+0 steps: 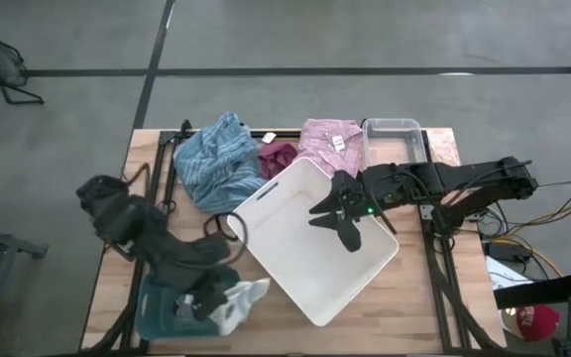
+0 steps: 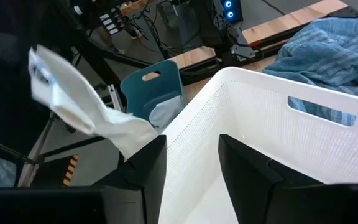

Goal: Pick & Place Cloths
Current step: Put the blue and white sock into the green bin

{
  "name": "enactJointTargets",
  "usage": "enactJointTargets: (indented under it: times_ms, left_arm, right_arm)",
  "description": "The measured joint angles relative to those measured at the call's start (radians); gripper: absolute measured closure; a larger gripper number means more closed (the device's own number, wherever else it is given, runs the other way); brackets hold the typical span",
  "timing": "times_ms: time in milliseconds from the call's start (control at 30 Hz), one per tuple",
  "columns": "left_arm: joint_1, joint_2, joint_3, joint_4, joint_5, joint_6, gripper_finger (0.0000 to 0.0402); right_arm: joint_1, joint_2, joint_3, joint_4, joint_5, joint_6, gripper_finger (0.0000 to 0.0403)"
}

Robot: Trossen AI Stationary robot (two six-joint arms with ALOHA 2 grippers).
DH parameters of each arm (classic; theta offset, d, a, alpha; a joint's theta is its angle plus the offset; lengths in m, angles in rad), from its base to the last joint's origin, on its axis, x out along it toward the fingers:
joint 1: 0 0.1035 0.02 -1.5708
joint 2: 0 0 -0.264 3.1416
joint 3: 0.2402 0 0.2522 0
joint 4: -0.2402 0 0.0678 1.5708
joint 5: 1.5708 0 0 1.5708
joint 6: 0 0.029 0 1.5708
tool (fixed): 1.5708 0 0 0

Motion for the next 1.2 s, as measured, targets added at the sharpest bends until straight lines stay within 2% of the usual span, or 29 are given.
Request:
enactJointTargets:
  times_ms: [167, 333, 533, 800, 1067, 1200]
  left_arm:
    - [-0.015, -0.076, -0.07, -0.142, 0.138, -0.178, 0.0401]
    - [-0.015, -0.15, -0.246, -0.128, 0.19, -0.22, 0.0401]
    - [-0.017, -0.204, -0.465, -0.126, 0.422, -0.236, 0.04]
    - [-0.031, -0.275, -0.682, -0.126, 0.577, -0.177, 0.04]
    - [-0.044, -0.379, -0.749, -0.126, 0.589, -0.169, 0.0401]
    - [-0.048, -0.443, -0.78, -0.126, 0.576, -0.218, 0.0401]
  right_arm:
    - [0.0, 0.0, 0.0, -0.001, 0.0, -0.015, 0.0258]
    - [0.0, 0.0, 0.0, -0.002, 0.0, -0.026, 0.0275]
    - [0.0, 0.0, 0.0, -0.003, 0.0, -0.032, 0.0301]
    - [-0.002, 0.0, 0.0, -0.004, 0.0, -0.052, 0.0331]
    - [-0.002, 0.0, 0.0, -0.005, 0.0, -0.06, 0.0346]
    - [-0.002, 0.0, 0.0, -0.005, 0.0, -0.06, 0.0343]
